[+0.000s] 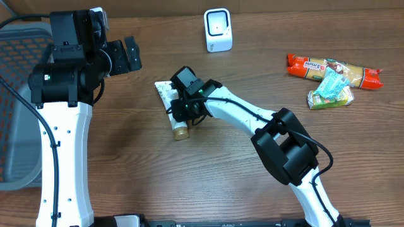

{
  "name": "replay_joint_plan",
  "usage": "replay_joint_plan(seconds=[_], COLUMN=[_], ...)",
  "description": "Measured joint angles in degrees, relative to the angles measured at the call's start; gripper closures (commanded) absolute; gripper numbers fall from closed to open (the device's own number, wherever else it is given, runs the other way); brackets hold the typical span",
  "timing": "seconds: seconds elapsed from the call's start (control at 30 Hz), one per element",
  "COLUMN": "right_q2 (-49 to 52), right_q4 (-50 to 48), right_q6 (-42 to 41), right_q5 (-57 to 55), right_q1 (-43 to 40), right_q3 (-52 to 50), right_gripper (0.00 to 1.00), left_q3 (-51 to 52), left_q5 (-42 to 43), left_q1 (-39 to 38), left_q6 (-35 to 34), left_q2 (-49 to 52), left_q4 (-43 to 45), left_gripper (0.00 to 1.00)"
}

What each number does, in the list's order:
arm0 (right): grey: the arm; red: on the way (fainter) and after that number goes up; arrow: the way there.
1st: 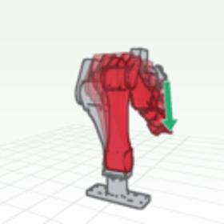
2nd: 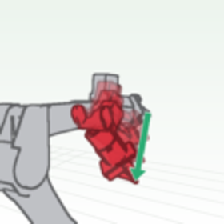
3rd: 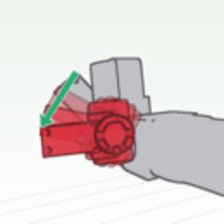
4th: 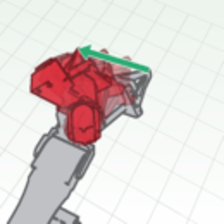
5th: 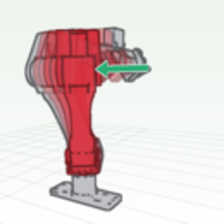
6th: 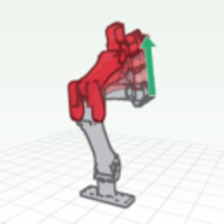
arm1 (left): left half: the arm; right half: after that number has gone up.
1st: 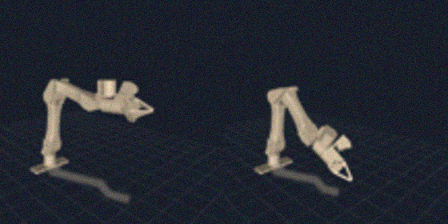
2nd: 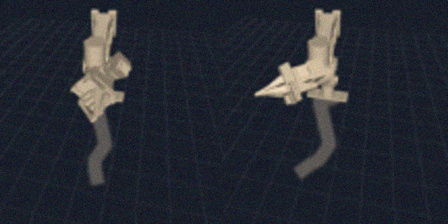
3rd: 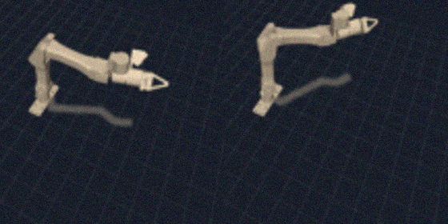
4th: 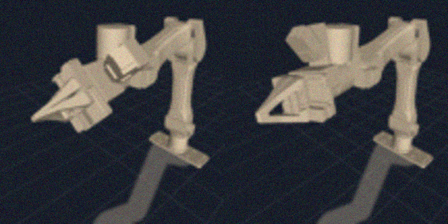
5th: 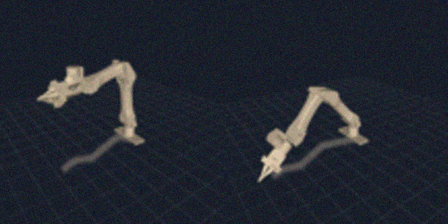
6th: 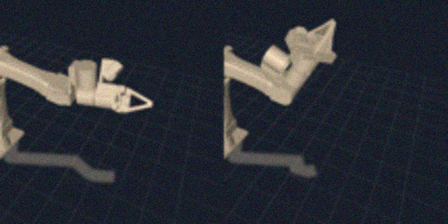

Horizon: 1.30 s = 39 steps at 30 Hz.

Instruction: Scan the item barcode

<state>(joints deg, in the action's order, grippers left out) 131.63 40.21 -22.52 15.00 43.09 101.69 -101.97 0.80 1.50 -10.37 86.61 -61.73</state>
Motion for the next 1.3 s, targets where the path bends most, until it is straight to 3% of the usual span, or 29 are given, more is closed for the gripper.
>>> replay_joint_plan(seconds=[0.1,0.13,0.17,0.2,0.23,0.33,0.47,0.63,0.8,0.97,1.07,1.3], right_q2=[0.0,0.0,0.0,0.0,0.0,0.0,0.0,0.0,-0.4,0.3,3.2,6.9], right_q4=[4.9,8.1,9.6,11.9,13.7,14.5,12.7,11.6,4.6,-3.1,-5.1,2.5], right_q6=[4.8,9.2,11.7,15.8,20.6,27.9,31.5,30.1,21.4,1.7,-5.7,-9.5], right_q5=[0.0,-0.9,-1.7,-4.2,-7.9,-18.8,-27.1,-24.3,-18.4,-14.4,-12.3,-7.0], right_q1=[-1.6,-2.6,-3.1,-3.8,-4.5,-5.2,-5.3,-5.3,-5.3,-5.6,-5.6,-5.6], right_q3=[1.6,2.3,2.7,3.0,3.0,3.0,3.7,12.3,15.7,14.6,13.8,12.9], right_gripper=[0.72,0.57,0.48,0.25,0.19,0.18,0.15,0.14,0.14,0.14,0.15,0.15], left_q3=[0.0,0.0,0.0,0.0,0.0,0.0,0.0,0.0,0.0,0.0,0.0,0.0], left_q5=[0.0,0.0,0.0,0.0,0.0,0.0,0.0,0.0,0.0,0.0,0.0,0.0], left_q1=[0.0,0.0,0.0,0.0,0.0,0.0,0.0,0.0,0.0,0.0,0.0,0.0], left_q6=[0.0,0.0,0.0,0.0,0.0,0.0,0.0,0.0,0.0,0.0,0.0,0.0], left_q2=[0.0,0.0,0.0,0.0,0.0,0.0,0.0,0.0,0.0,0.0,0.0,0.0], left_q4=[0.0,0.0,0.0,0.0,0.0,0.0,0.0,0.0,0.0,0.0,0.0,0.0], left_gripper=[0.00,0.00,0.00,0.00,0.00,0.00,0.00,0.00,0.00,0.00,0.00,0.01])
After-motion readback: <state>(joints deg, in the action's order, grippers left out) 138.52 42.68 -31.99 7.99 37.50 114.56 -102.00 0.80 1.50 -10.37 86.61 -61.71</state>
